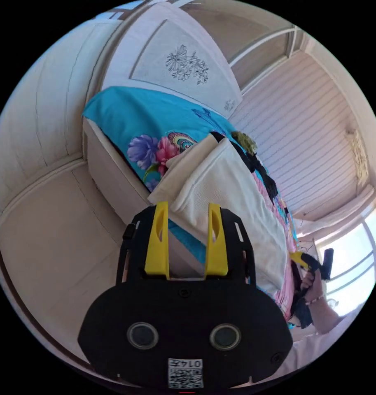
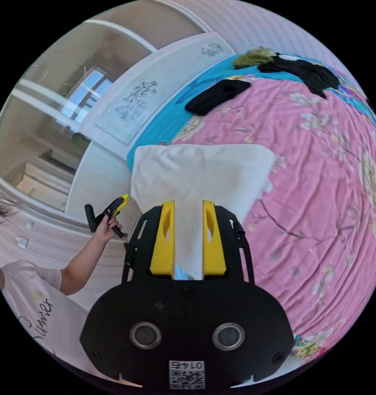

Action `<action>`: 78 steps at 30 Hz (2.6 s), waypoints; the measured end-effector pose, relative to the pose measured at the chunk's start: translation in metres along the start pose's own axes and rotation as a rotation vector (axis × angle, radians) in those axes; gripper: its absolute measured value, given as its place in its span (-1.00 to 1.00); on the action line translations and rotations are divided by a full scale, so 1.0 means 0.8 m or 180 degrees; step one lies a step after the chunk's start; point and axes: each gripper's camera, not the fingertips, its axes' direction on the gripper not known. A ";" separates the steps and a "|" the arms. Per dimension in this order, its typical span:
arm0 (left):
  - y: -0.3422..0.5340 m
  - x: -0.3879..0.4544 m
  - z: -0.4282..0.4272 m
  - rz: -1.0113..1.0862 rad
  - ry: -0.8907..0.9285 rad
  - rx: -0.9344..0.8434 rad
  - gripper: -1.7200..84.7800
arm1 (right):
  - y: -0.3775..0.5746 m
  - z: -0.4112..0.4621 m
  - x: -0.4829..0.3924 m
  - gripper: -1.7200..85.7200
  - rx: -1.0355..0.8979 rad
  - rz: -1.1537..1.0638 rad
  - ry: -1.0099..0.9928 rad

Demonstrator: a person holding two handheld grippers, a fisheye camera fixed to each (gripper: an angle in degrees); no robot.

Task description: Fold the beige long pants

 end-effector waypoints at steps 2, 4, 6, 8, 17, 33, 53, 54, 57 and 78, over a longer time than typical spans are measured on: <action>-0.014 -0.012 0.000 -0.0174 -0.0061 0.0067 -0.54 | 0.017 -0.023 0.028 -0.65 0.0157 0.0440 0.0231; -0.036 -0.013 -0.003 -0.0079 -0.0187 0.0198 -0.52 | 0.017 -0.018 0.032 -0.58 0.0038 0.0563 0.0208; -0.071 -0.003 0.009 0.0227 -0.0391 0.0052 -0.54 | 0.009 0.000 0.024 -0.54 -0.0175 0.0490 0.0116; -0.089 0.002 0.033 0.0388 -0.0370 -0.0327 -0.59 | -0.005 0.029 0.007 -0.54 -0.0497 0.0405 -0.0124; -0.091 0.031 0.015 0.0878 -0.0510 -0.0620 -0.83 | -0.064 -0.023 -0.100 -0.82 -0.0909 -0.0504 0.0106; 0.173 0.276 0.092 0.2112 0.0689 -0.1743 -0.75 | 0.139 -0.335 -0.009 -0.81 -0.0678 0.1471 0.1824; 0.256 0.273 0.075 0.2128 0.0671 -0.1920 -0.96 | -0.115 -0.117 -0.202 -0.77 -0.1199 -0.0814 0.0709; 0.257 0.272 0.072 0.2146 0.0727 -0.1890 -0.97 | -0.113 -0.124 -0.204 -0.79 -0.1159 -0.0830 0.0721; 0.251 0.267 0.046 0.2057 0.0989 -0.1836 -0.98 | -0.097 -0.155 -0.219 -0.86 -0.1023 -0.1085 0.0728; 0.287 0.254 0.023 0.2126 0.1044 -0.1202 -0.67 | -0.162 -0.123 -0.284 -0.56 -0.1628 -0.1285 0.0478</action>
